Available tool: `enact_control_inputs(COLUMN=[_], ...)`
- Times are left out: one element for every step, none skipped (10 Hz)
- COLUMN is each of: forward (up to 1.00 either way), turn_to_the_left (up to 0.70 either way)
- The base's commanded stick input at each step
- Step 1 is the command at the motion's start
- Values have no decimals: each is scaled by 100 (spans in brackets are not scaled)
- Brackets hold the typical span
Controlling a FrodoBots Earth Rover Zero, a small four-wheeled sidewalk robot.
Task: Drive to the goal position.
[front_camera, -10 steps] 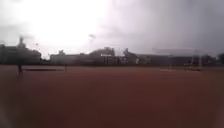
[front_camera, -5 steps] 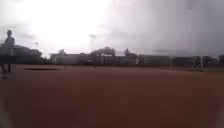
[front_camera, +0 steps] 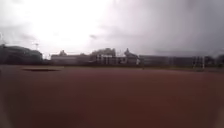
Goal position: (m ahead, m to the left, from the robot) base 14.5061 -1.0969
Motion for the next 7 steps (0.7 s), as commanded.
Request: enact_control_inputs(forward=[50,50,50,50,50,50,50], turn_to_the_left=[0,0,0,0,0,0,0])
